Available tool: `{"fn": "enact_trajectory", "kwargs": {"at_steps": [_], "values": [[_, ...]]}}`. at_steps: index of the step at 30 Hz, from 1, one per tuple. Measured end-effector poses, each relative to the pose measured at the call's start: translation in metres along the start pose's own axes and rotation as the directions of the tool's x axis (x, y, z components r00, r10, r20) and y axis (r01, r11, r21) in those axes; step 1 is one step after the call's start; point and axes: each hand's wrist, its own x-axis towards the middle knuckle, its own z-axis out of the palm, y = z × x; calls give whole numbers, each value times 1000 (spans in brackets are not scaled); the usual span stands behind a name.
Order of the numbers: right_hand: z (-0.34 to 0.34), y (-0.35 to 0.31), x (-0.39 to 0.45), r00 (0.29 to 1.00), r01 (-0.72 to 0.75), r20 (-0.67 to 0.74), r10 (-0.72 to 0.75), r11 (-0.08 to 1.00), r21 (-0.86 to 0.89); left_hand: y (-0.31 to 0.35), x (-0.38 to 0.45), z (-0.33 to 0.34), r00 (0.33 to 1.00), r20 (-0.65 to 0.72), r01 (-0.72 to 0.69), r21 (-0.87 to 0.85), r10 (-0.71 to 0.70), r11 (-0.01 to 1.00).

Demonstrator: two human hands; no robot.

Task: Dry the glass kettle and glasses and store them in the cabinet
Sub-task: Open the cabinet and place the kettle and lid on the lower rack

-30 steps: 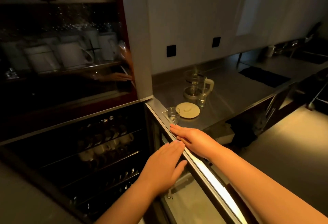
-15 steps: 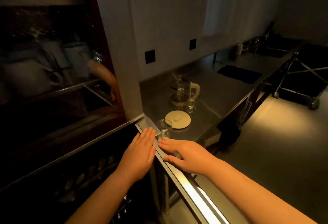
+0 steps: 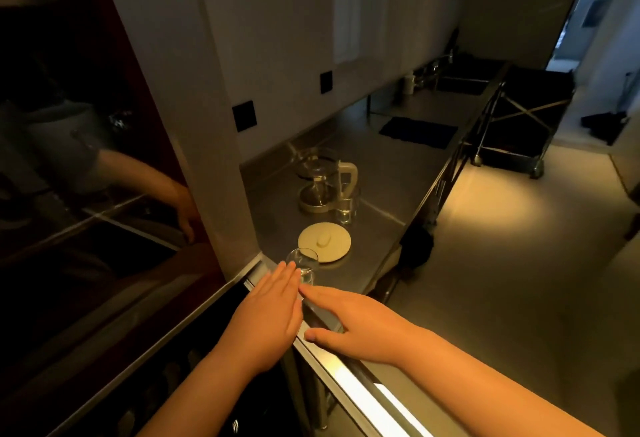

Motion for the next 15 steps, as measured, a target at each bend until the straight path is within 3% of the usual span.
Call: {"fn": "enact_trajectory", "kwargs": {"at_steps": [15], "values": [[-18,41,14,995,3,101,-11,997,75,7,50,-4,984,175,-19,-39,26,999]]}}
